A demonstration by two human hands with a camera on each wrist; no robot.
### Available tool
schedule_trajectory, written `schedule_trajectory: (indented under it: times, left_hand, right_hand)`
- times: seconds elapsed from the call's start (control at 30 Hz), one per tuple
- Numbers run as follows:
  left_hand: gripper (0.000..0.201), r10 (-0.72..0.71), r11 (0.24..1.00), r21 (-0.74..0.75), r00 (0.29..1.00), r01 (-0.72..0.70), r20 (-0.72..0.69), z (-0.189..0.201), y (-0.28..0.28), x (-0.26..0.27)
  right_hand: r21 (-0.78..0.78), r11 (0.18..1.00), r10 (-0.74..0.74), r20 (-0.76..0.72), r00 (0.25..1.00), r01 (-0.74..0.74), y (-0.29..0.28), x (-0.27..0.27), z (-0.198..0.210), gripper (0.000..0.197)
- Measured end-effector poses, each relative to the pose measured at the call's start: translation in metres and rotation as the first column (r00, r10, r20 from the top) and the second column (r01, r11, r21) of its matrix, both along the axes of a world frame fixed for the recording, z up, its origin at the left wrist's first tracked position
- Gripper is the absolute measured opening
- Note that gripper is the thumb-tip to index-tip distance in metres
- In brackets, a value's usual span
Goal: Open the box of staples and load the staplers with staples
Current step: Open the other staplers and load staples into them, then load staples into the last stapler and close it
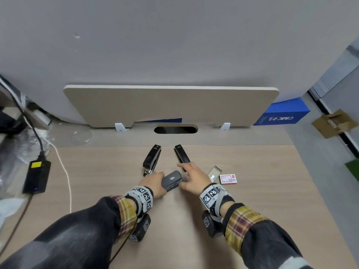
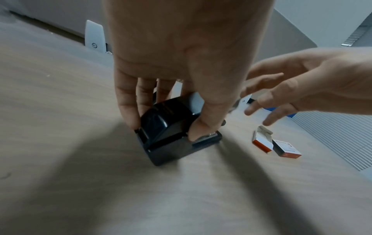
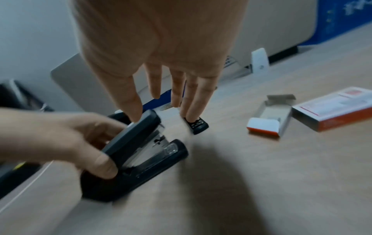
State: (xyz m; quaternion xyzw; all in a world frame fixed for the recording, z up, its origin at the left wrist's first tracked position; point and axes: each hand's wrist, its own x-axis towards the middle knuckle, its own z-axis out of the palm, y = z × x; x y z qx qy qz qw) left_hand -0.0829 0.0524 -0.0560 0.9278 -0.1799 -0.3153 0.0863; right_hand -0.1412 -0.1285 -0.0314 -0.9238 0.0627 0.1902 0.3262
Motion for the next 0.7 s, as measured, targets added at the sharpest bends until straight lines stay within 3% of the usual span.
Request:
schedule_trajectory:
  times: [0.1,0.2,0.3,0.43,0.53,0.7]
  left_hand:
    - [0.036,-0.041,0.994,-0.095,0.997,0.047,0.062,0.000,-0.006,0.003]
    - [0.033,-0.026,0.955,-0.293,0.998,0.040,0.053,0.003,-0.007,0.006]
    - [0.016,0.071,0.912,-0.411,0.988,-0.007,0.140,0.020,-0.003,0.015]
    - [0.007,0.299,0.879,-0.449,0.921,-0.163,0.251,0.036,0.005,0.046]
    - [0.013,0.365,0.877,-0.414,0.898,-0.243,0.245,0.031,0.013,0.063]
    - [0.031,0.338,0.897,-0.352,0.928,-0.267,0.156,0.016,0.020,0.067]
  right_hand:
    - [-0.189,0.962,0.189,-0.052,0.981,-0.195,0.017,0.005,0.003,0.057]
    - [-0.347,0.914,0.193,-0.078,0.978,-0.208,0.029,0.008,0.001,0.040]
    - [-0.418,0.896,0.118,-0.101,0.988,-0.150,0.035,0.009,0.001,0.039]
    - [-0.345,0.937,-0.086,-0.089,0.992,0.051,0.040,0.012,0.000,0.034]
    - [-0.329,0.935,-0.166,-0.081,0.983,0.131,0.043,0.023,0.001,0.030]
    - [-0.348,0.912,-0.241,-0.029,0.970,0.217,0.050,0.047,-0.005,0.032]
